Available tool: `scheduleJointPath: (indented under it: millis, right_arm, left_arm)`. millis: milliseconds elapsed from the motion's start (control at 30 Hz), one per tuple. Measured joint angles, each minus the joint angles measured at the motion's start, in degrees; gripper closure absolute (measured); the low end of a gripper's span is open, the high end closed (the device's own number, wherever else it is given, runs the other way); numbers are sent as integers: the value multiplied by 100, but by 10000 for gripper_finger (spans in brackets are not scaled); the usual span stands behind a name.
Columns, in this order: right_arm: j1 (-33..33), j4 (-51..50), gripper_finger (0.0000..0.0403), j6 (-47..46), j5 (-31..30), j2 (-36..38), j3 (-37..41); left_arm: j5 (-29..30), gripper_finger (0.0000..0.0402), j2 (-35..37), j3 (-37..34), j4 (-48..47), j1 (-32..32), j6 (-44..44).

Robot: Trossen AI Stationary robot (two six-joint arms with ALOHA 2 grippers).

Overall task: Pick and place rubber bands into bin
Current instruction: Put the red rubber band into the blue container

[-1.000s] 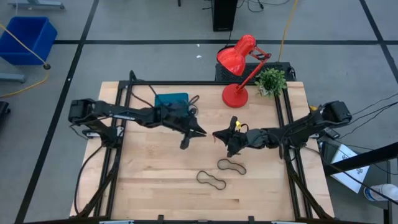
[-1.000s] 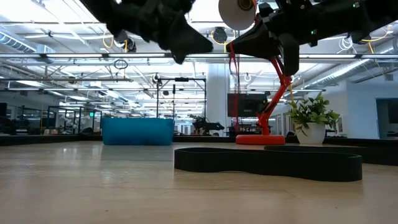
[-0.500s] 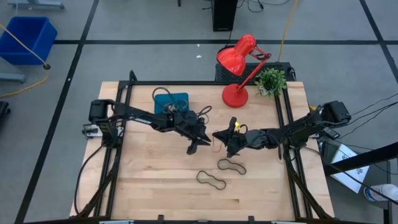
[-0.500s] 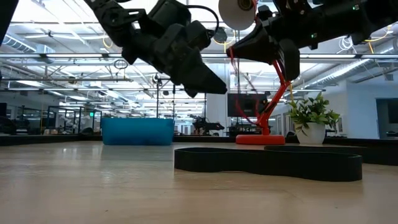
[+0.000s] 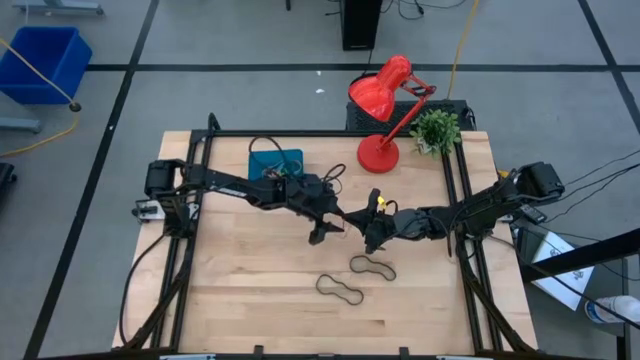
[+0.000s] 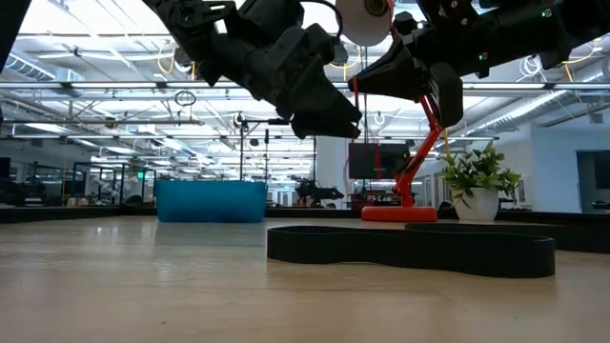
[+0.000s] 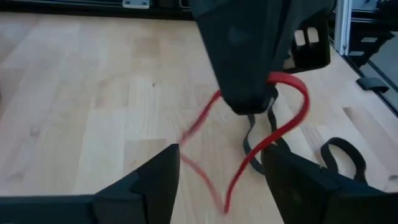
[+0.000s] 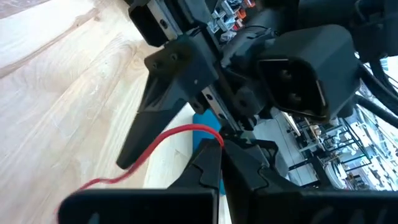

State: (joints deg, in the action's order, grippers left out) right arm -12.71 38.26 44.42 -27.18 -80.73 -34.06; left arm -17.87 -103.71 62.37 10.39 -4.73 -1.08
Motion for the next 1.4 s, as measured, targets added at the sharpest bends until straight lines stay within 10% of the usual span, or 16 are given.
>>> scheduleJointPath:
  millis: [467, 967, 1400]
  right_arm:
    - [2, -39, 403, -20, 0, 0, 0]
    - [0, -19, 400, -22, 9, 0, 0]
    - [-26, 9, 367, -24, 35, 2, -2]
  left_arm:
    - [-26, 214, 1, 0, 473, 152, 333]
    - [-24, 392, 71, -2, 475, 182, 111]
    - [-9, 397, 81, -2, 445, 134, 116]
